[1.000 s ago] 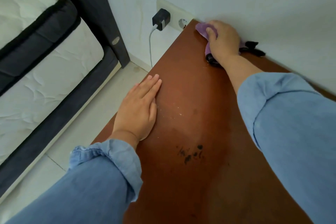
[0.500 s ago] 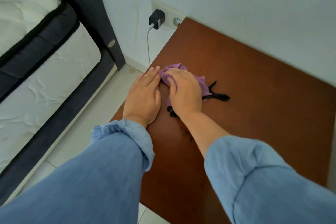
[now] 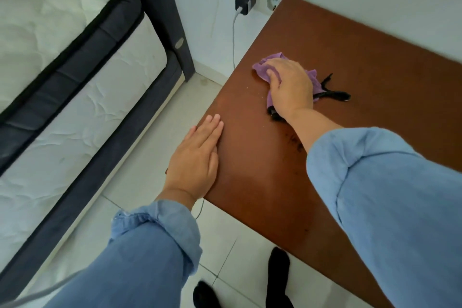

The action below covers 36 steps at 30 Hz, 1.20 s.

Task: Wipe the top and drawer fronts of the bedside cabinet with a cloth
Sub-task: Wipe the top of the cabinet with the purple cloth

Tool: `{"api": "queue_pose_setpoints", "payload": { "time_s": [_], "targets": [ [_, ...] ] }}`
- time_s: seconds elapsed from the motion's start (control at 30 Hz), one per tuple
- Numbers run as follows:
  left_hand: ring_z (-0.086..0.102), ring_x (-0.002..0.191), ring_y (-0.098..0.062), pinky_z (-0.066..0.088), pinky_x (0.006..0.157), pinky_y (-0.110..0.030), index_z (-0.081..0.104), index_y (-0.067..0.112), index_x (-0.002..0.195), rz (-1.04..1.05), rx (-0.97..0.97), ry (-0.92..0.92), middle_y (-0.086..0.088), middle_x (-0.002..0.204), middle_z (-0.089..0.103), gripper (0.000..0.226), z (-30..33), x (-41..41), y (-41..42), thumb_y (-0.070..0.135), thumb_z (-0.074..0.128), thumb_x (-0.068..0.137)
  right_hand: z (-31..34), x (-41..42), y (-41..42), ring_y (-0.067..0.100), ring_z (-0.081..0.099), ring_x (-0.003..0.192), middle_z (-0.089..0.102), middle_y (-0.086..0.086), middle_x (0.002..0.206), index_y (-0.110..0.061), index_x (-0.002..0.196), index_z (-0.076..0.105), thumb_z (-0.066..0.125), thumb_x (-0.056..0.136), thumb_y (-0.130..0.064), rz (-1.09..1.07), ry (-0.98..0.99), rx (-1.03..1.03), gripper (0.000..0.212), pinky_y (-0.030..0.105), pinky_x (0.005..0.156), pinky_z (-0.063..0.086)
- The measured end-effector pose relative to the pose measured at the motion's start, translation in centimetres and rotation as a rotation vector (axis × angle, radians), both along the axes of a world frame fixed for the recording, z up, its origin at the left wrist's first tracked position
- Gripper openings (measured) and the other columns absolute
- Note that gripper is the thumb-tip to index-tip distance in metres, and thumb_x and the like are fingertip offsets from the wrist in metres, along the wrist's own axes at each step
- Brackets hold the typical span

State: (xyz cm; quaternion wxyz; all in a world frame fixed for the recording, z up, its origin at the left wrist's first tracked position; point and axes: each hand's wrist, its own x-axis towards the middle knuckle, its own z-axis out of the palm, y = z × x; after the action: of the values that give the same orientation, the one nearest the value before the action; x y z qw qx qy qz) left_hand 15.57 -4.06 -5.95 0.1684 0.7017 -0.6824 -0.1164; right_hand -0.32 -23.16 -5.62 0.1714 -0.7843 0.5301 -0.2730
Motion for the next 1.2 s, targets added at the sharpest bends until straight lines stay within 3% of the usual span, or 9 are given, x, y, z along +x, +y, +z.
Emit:
{"api": "queue_pose_setpoints", "payload": {
  "time_s": [0.23, 0.5, 0.67, 0.83, 1.03, 1.2],
  "targets": [
    [0.031, 0.14, -0.013, 0.011, 0.118, -0.022, 0.045, 0.012, 0.141, 0.008, -0.069, 0.074, -0.002, 0.148, 0.042, 0.054, -0.7, 0.4, -0.5, 0.023, 0.022, 0.093, 0.2, 0.5, 1.5, 0.021, 0.053, 0.114, 0.065, -0.002, 0.12, -0.021, 0.117, 0.064, 0.044, 0.096, -0.02, -0.04, 0.042, 0.053, 0.029, 0.028, 0.099, 0.033],
    [0.033, 0.14, -0.014, 0.016, 0.116, -0.023, 0.046, 0.01, 0.139, 0.045, -0.083, 0.148, -0.003, 0.148, 0.042, 0.062, -0.6, 0.2, -0.4, 0.029, 0.017, 0.087, -1.0, 3.4, 15.6, 0.015, 0.06, 0.104, 0.07, -0.001, 0.109, -0.015, 0.105, 0.07, 0.048, 0.091, -0.014, 0.034, -0.069, -0.062, 0.026, 0.024, 0.098, 0.037],
    [0.03, 0.141, -0.012, 0.016, 0.117, -0.024, 0.044, 0.01, 0.141, 0.016, -0.052, 0.156, -0.002, 0.15, 0.04, 0.069, -0.4, 0.2, -0.1, 0.033, 0.012, 0.084, -0.8, 3.8, 17.4, 0.015, 0.061, 0.104, 0.07, -0.001, 0.108, -0.015, 0.106, 0.069, 0.041, 0.092, -0.02, 0.009, -0.065, -0.072, 0.032, 0.024, 0.098, 0.038],
    [0.022, 0.145, -0.015, 0.007, 0.119, -0.035, 0.03, 0.01, 0.147, 0.124, -0.064, 0.06, -0.004, 0.156, 0.028, 0.058, -0.5, 1.4, 3.5, 0.02, 0.036, 0.09, -0.7, 3.8, 17.2, 0.015, 0.059, 0.106, 0.068, -0.003, 0.111, -0.016, 0.107, 0.068, 0.044, 0.093, -0.019, 0.001, -0.035, -0.048, 0.028, 0.023, 0.097, 0.036],
    [0.036, 0.138, -0.016, 0.028, 0.115, -0.038, 0.037, 0.016, 0.145, 0.226, -0.038, 0.181, 0.0, 0.149, 0.042, 0.051, -1.4, 3.1, 8.1, 0.029, 0.046, 0.097, -0.6, 3.8, 17.4, 0.016, 0.059, 0.106, 0.068, -0.001, 0.111, -0.015, 0.11, 0.067, 0.048, 0.093, -0.015, -0.015, -0.033, -0.038, 0.025, 0.019, 0.096, 0.033],
    [0.045, 0.13, -0.014, 0.035, 0.108, -0.032, 0.041, 0.026, 0.143, 0.25, -0.015, 0.23, 0.007, 0.143, 0.049, 0.049, -0.9, 3.8, 8.5, 0.031, 0.05, 0.095, -0.1, 4.2, 17.8, 0.016, 0.06, 0.106, 0.069, -0.001, 0.111, -0.015, 0.11, 0.069, 0.051, 0.094, -0.014, -0.112, -0.07, 0.032, 0.024, 0.015, 0.095, 0.032]
  ]
}}
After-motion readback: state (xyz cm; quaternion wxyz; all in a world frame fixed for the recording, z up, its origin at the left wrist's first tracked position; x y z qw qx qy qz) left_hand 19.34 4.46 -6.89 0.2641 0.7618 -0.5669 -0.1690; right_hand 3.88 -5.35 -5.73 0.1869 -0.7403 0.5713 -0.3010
